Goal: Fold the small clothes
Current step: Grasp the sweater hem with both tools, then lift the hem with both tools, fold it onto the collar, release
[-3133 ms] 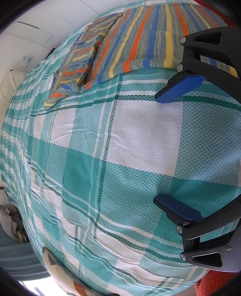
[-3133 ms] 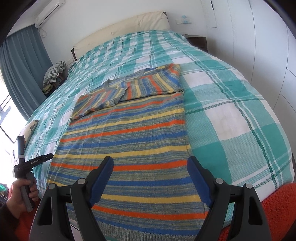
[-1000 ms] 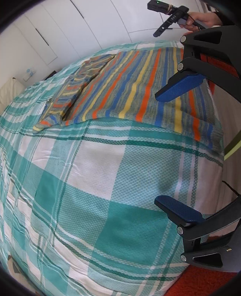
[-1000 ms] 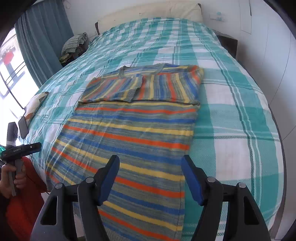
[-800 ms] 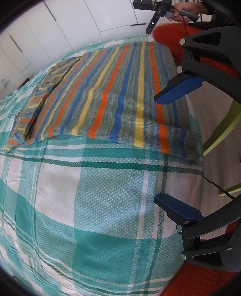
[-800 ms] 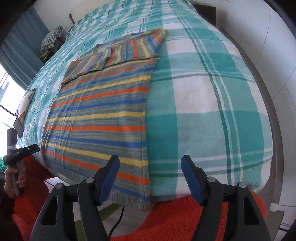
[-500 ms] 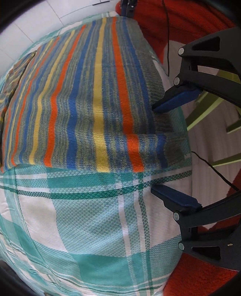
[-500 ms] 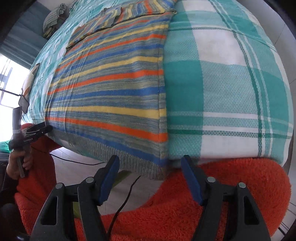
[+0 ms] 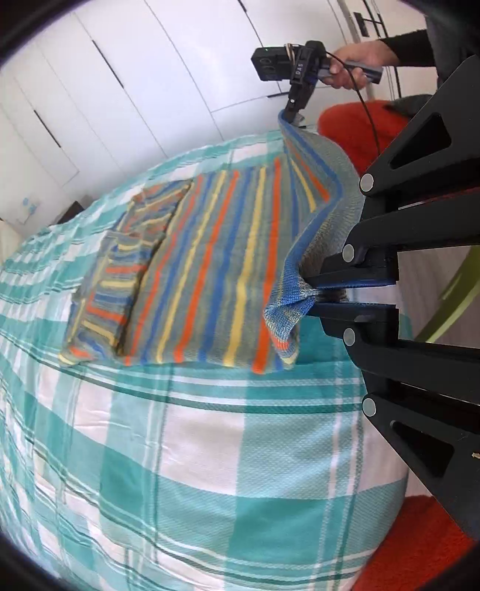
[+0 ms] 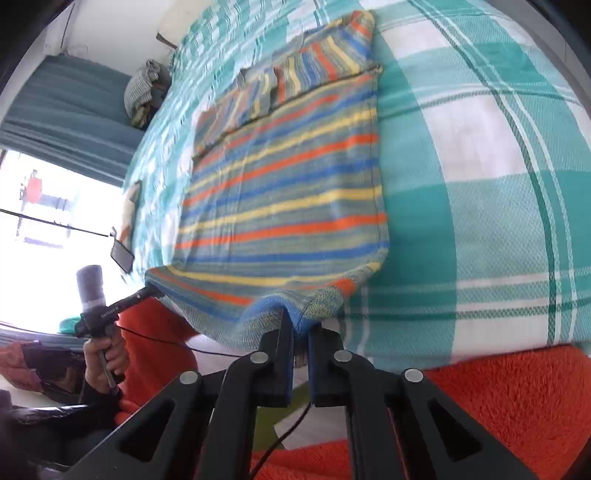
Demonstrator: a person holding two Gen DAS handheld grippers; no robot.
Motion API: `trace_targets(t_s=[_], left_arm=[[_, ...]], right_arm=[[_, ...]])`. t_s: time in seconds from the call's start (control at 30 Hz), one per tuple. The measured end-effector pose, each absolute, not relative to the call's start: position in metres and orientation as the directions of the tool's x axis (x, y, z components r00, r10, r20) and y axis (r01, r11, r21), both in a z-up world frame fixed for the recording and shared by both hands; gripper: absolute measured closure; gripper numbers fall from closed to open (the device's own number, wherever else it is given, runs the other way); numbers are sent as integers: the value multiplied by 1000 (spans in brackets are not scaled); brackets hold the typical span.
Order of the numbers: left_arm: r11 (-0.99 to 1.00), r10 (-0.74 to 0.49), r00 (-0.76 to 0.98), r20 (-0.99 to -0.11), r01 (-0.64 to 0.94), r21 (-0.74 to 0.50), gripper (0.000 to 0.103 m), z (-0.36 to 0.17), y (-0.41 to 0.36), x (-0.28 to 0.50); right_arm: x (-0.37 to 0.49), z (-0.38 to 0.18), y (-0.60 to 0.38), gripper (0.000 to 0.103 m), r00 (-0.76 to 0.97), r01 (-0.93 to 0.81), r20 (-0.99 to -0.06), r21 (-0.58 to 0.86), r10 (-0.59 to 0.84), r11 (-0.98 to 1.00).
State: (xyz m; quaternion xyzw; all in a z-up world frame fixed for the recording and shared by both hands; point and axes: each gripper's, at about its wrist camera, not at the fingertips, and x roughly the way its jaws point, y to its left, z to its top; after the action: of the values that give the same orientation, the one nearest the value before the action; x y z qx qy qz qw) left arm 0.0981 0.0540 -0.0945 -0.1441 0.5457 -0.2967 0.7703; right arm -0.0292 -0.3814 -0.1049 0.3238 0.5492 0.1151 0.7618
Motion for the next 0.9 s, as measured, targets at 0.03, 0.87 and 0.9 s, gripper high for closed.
trace_targets(t_s=[0.03, 0.87, 0.9], left_arm=[[774, -630, 261, -732, 297, -560, 99, -86, 52, 116], [885, -460, 470, -753, 177, -430, 29, -112, 10, 393], [870, -492, 462, -738, 235, -434, 21, -109, 7, 375]], right_arm=[[-19, -97, -390, 97, 428, 179, -727, 651, 537, 738], [268, -106, -500, 61, 745, 281, -624, 614, 236, 737], [267, -100, -487, 61, 720, 222, -641, 576, 266, 787]])
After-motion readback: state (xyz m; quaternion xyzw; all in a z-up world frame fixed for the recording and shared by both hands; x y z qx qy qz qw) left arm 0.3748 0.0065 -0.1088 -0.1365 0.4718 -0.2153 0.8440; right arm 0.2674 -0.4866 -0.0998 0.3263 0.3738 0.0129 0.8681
